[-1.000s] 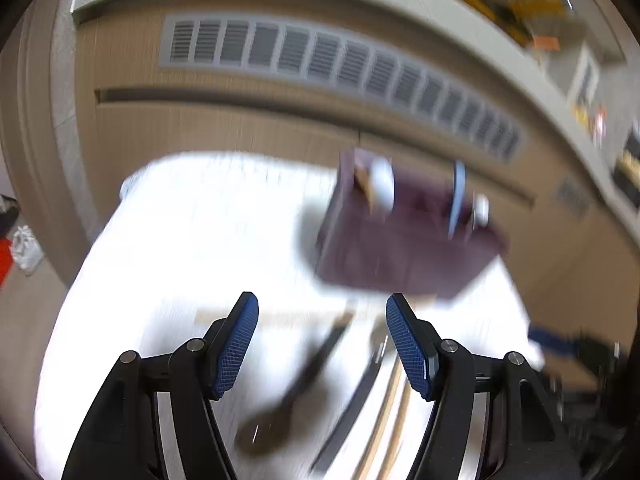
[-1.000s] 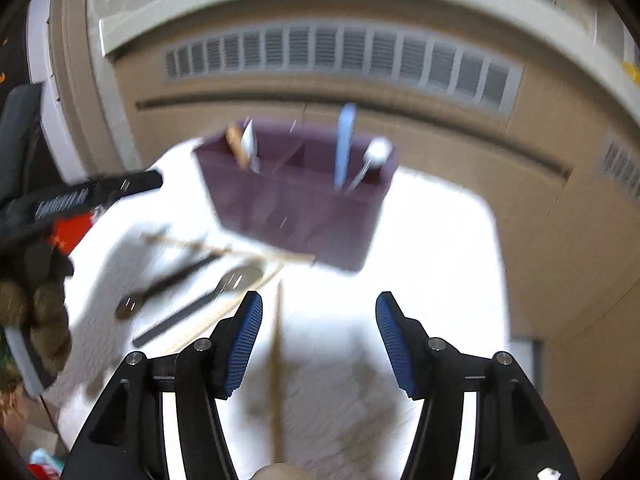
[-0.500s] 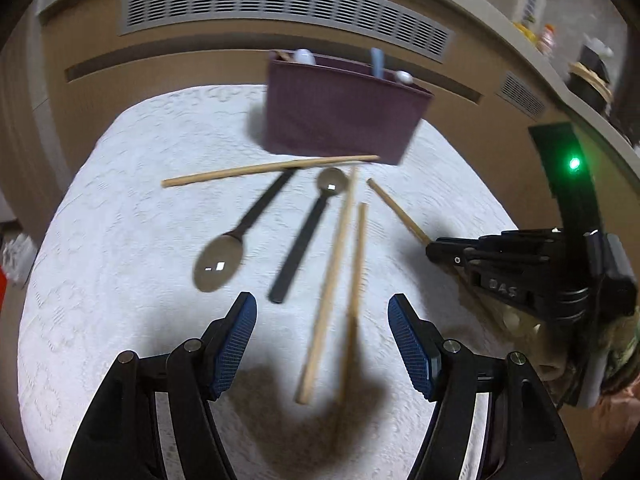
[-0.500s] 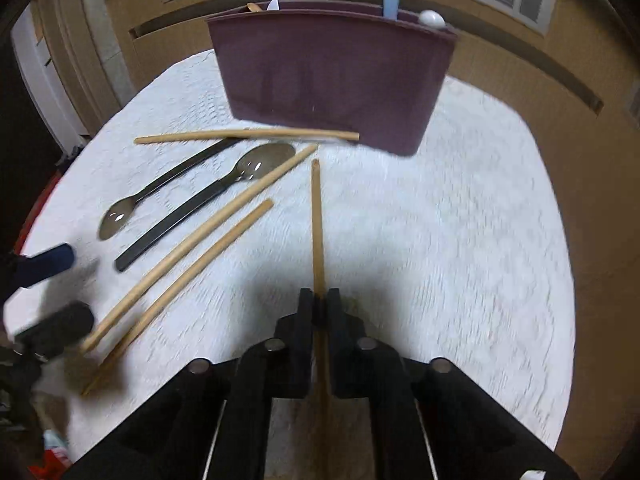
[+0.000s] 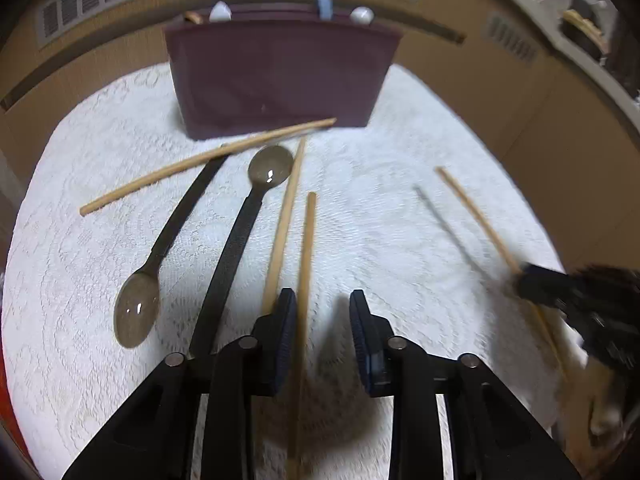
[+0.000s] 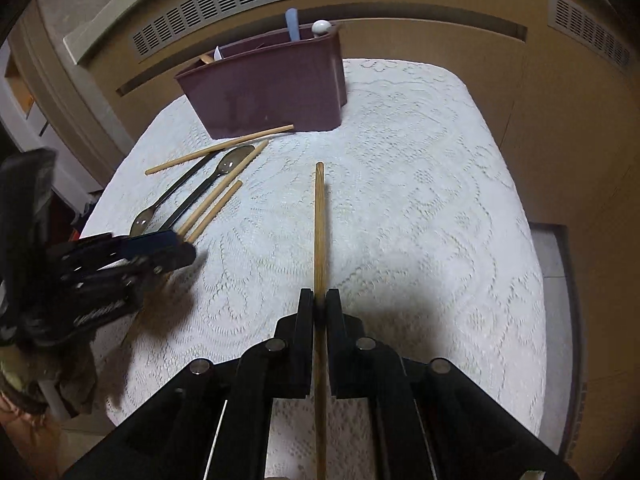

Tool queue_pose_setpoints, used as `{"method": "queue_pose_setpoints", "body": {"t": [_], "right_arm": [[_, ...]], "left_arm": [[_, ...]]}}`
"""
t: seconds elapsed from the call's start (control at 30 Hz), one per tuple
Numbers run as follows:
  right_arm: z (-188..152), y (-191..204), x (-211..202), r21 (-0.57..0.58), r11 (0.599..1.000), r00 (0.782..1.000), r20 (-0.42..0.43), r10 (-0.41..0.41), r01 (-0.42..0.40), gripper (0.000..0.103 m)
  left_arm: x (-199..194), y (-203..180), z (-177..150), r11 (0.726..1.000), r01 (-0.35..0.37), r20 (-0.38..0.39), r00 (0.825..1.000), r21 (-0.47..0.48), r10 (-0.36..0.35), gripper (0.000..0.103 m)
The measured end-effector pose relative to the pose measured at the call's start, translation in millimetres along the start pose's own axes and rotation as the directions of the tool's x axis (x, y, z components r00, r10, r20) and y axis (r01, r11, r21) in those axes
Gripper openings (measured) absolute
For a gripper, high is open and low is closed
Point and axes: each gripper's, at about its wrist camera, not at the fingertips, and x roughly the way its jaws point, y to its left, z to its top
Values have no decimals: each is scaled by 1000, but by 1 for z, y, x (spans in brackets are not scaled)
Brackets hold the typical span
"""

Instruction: Organize utensils

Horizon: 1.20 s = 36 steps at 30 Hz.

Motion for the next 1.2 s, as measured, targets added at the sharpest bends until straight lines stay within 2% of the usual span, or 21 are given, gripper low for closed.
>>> {"method": "queue_pose_setpoints", "body": {"t": [0.23, 0.47, 0.57, 0.6, 0.63, 0.7, 0.93, 1.13, 1.2], "right_arm": [[-11, -8, -1, 19, 1000, 1000, -1, 11, -11, 7], [-15, -11, -2, 33, 999, 1000, 0, 16, -16, 7], [-16, -12, -3, 39, 999, 1000, -1, 17, -17, 7], [-16, -11, -3, 37, 999, 1000, 0, 16, -16, 7], [-17, -11, -4, 35, 999, 1000, 1, 15, -15, 7], [-18, -10, -5, 25, 1000, 1000, 4, 9, -9, 7], [-5, -7, -8, -25, 1000, 1000, 21, 10, -10, 7], [13, 3, 24, -75, 997, 999, -41, -19, 16, 7], [16, 5, 37, -88, 996, 997, -63, -34, 28, 13]], "left_arm": [[8, -7, 7, 996, -88, -25, 996, 28, 88, 26], [15, 1, 16, 998, -68, -38, 997, -17, 67, 27], [14, -2, 14, 996, -85, -18, 996, -2, 85, 22], [14, -2, 13, 996, -92, -7, 996, 1, 92, 14], [12, -1, 10, 997, -80, -2, 997, -9, 80, 9], [5, 1, 3, 998, -46, 4, 999, -37, 47, 7], [-27, -10, -34, 997, 50, 58, 997, -59, -46, 6], [-27, -15, -43, 998, 35, 34, 999, -49, -34, 6], [-21, -18, -40, 999, 24, 10, 1000, -45, -24, 8]]}}
